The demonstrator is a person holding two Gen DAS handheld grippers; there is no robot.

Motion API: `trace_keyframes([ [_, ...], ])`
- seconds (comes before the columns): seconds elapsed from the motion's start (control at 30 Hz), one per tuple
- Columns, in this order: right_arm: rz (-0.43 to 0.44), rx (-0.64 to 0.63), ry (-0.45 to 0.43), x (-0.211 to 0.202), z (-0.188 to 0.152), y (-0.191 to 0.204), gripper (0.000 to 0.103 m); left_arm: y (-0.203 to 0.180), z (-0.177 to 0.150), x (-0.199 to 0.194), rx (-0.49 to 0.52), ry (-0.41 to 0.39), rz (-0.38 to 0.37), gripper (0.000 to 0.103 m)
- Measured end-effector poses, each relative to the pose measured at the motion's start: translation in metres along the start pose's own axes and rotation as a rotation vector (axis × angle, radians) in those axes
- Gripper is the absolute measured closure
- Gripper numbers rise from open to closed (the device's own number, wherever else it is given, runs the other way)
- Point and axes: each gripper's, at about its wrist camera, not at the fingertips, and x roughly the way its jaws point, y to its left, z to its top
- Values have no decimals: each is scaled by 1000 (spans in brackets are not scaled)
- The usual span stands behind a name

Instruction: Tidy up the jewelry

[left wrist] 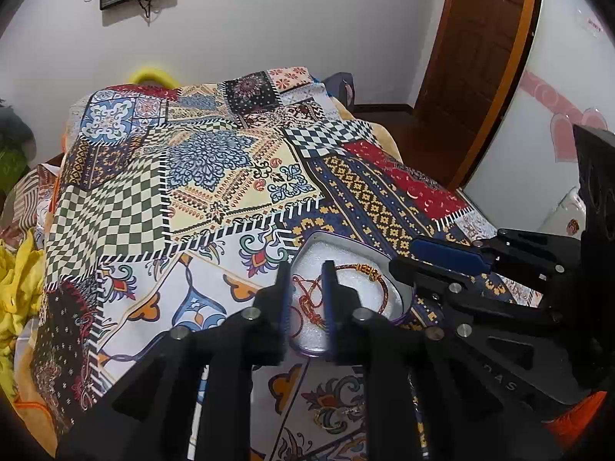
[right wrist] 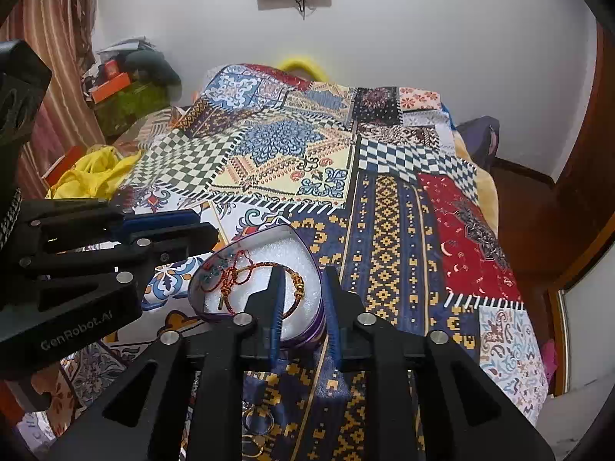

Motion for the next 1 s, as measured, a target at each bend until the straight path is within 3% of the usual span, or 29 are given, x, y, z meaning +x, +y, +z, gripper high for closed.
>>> trace_keyframes([
  [0.1, -7, -2, -12, -6, 0, 2, 75, 2, 0, -9, -16, -13, -3, 75],
  [0.23, -10, 2, -24, -16, -2, 3, 73, 6, -2, -23, -31, -30, 7, 66],
  [0.77, -12, 32, -41, -53, -23, 6, 72, 10, -37, -56, -21, 19, 40, 63],
  [1.0, -15, 36, 1, -52, -42, 7, 72, 5, -57, -60, -5, 58, 30, 62],
])
